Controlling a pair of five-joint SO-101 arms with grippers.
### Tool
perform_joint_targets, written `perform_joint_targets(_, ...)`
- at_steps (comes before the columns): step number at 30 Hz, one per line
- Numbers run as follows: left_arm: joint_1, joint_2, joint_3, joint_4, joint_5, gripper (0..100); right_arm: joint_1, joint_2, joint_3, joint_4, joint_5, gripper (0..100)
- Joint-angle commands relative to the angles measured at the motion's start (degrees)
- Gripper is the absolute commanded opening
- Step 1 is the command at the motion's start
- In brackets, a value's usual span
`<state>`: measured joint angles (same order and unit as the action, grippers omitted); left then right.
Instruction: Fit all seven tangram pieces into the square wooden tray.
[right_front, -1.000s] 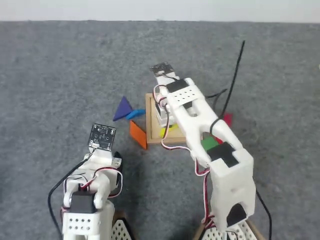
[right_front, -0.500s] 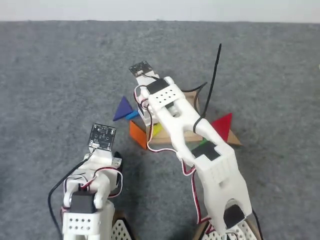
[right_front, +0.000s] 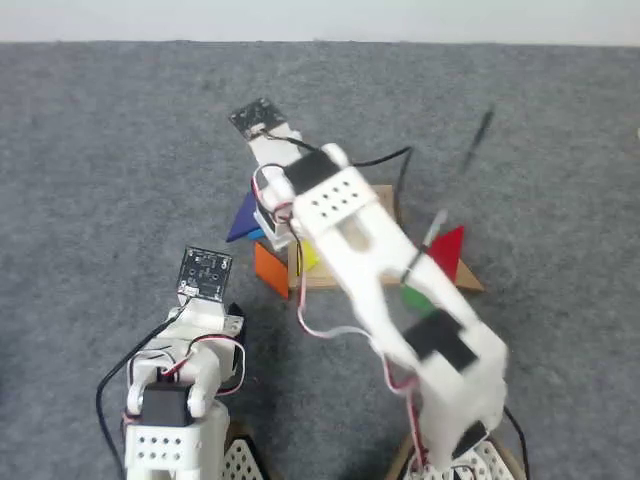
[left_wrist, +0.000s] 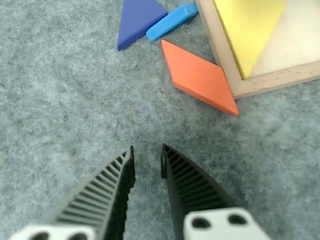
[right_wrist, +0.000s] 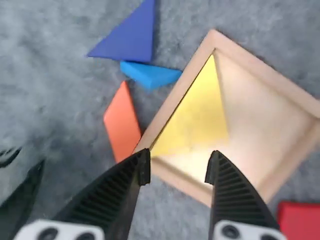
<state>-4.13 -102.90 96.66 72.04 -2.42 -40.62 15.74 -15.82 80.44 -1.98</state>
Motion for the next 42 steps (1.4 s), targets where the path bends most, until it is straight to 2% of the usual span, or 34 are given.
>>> perform_joint_targets(1,0.09,-1.14,-0.22,0.26,0.26,8,3.82,-15.78,6.15,0.4,1.93,19.9)
perform_joint_targets(4,0.09,-1.14,-0.22,0.26,0.26,8,11.3,-25.27,15.82,0.75,5.63,20.2)
perform_joint_targets(8,0.09,-1.14,-0.22,0.26,0.26,8,24.48,-33.63,30.33,0.04,17.41,20.4)
perform_joint_targets(10,0.26,-1.14,-0.22,0.26,0.26,8,29.67,-35.3,36.84,-4.18,20.57,23.1)
perform_joint_targets(13,0.44,-1.14,-0.22,0.26,0.26,8,31.96,-35.38,45.19,-12.53,21.01,28.2)
perform_joint_targets(15,0.44,-1.14,-0.22,0.26,0.26,8,31.43,-35.03,49.67,-16.84,18.99,28.9)
perform_joint_targets(17,0.35,-1.14,-0.22,0.26,0.26,8,30.99,-33.54,52.22,-21.14,12.92,28.1)
perform_joint_targets(20,0.35,-1.14,-0.22,0.26,0.26,8,30.81,-28.44,52.66,-25.63,5.19,27.5)
perform_joint_targets(23,0.09,-1.14,-0.22,0.26,0.26,8,31.08,-21.49,50.99,-28.35,1.14,27.7)
perform_joint_targets(30,0.18,-1.14,-0.22,0.26,0.26,8,30.81,-7.34,40.97,-28.26,-1.41,27.8)
perform_joint_targets(37,0.35,-1.14,-0.22,0.26,0.26,8,30.73,-2.86,35.25,-28.26,-3.87,27.9)
perform_joint_targets(42,0.35,-1.14,-0.22,0.26,0.26,8,30.55,-1.45,32.35,-28.26,-8.88,27.8)
